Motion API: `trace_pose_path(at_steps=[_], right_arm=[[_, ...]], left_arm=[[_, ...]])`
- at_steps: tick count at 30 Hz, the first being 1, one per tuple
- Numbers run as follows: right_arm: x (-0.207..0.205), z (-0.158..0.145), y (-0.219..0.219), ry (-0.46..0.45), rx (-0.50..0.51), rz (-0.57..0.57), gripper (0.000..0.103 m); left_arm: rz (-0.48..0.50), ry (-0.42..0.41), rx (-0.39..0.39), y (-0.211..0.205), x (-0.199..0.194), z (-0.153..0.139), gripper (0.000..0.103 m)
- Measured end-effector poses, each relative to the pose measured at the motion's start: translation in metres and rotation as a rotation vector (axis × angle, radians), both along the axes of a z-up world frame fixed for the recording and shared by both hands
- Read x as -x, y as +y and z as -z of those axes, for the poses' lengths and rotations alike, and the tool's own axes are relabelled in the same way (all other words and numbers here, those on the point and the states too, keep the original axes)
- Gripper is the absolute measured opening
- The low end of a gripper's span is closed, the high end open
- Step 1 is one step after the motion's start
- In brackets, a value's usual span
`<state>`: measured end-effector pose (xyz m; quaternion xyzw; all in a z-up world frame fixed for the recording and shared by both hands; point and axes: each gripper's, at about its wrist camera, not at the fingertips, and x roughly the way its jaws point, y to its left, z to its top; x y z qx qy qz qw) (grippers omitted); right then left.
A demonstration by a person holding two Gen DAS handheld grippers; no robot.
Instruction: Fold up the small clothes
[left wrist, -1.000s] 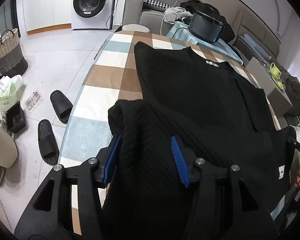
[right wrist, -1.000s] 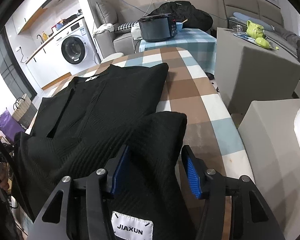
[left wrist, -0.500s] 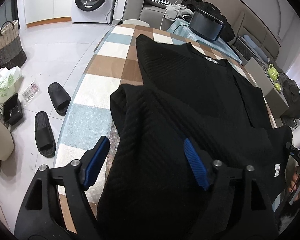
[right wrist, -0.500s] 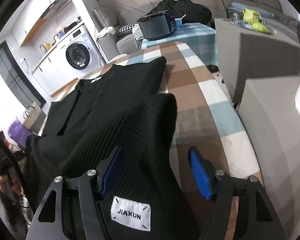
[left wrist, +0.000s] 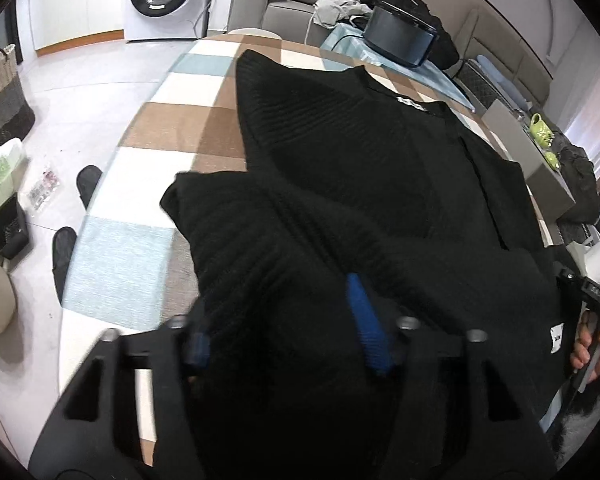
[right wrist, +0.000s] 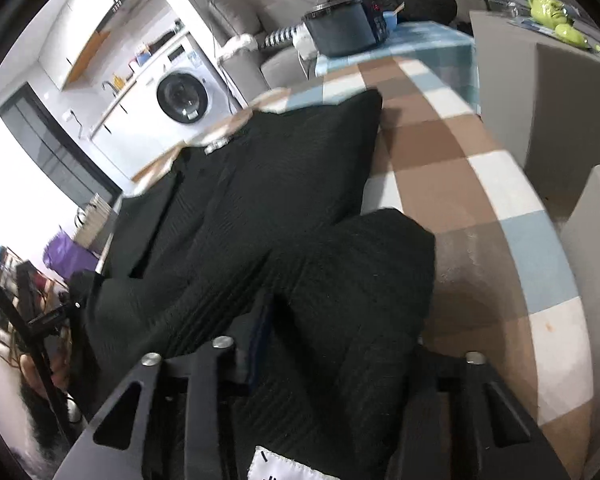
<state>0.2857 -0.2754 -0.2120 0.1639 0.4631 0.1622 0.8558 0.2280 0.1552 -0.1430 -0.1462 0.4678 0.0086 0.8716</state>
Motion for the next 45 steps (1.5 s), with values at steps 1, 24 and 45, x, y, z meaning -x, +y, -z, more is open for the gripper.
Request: trace_pose_path(at_steps=[1, 24, 45], right_arm=[[-0.001, 0.001, 0.000, 0.001, -0.004, -0.004, 0.030], [0.072, -0.008, -0.034, -0.044, -0.074, -0.048, 0.044], [0.120, -0.047, -0.049, -0.313, -0.032, -0.027, 0.004]], left_arm=[[0.007, -0.002, 0.003, -0.002, 0.000, 0.001, 0.036], [-0.042, -0.065, -0.022, 0.007, 0.123, -0.020, 0.064], [-0.093, -0.262, -0.036, 0.019, 0.161, -0.067, 0.003]])
